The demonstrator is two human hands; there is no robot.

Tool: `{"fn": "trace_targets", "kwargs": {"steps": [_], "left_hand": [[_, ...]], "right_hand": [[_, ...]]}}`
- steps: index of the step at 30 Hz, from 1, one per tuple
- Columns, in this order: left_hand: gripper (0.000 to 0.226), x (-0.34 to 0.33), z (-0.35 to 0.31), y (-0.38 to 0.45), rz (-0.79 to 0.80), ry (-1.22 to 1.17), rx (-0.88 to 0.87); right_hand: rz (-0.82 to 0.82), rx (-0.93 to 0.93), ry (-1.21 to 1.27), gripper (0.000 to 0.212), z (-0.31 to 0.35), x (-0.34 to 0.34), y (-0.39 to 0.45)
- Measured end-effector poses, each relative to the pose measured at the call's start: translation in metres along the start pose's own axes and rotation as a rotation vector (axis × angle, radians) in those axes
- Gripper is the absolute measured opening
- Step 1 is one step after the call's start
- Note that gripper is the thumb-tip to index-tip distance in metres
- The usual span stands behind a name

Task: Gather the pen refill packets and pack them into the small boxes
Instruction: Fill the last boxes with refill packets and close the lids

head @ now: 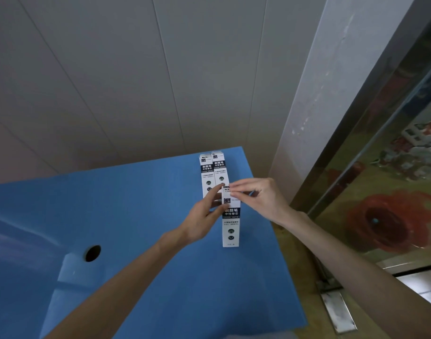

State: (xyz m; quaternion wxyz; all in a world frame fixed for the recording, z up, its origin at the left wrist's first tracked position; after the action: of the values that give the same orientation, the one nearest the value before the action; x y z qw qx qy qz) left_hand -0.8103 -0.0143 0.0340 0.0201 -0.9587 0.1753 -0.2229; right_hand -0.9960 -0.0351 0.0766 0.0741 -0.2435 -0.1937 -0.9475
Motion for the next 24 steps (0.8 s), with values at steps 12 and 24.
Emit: {"fn": "trace_targets", "kwargs": {"steps": [12,24], "left_hand": [[0.058,0.002,-0.002,0.0,-0.008,0.017,-0.021],[0.047,0.003,-0.012,-0.006,-0.146,0.175,-0.279]], "right_hand": [[0.021,0.024,-0.018,0.016,-0.003,-0.002,0.006],[-0.01,0.299,-0.354,0.028,0.011,-0.001,-0.016]]}}
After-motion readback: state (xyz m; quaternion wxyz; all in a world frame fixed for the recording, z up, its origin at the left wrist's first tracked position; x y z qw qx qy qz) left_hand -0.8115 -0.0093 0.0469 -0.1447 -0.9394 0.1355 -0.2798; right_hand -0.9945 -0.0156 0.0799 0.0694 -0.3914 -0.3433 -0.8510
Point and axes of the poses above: each hand's wrist, its own y-axis towards the middle knuckle, its own x-axis out of the back of the hand, z = x × y, the point moved 5 cm from there along y, towards the middle knuckle, and after that the axes turned 3 degrees about -z, right-handed, at the moved point
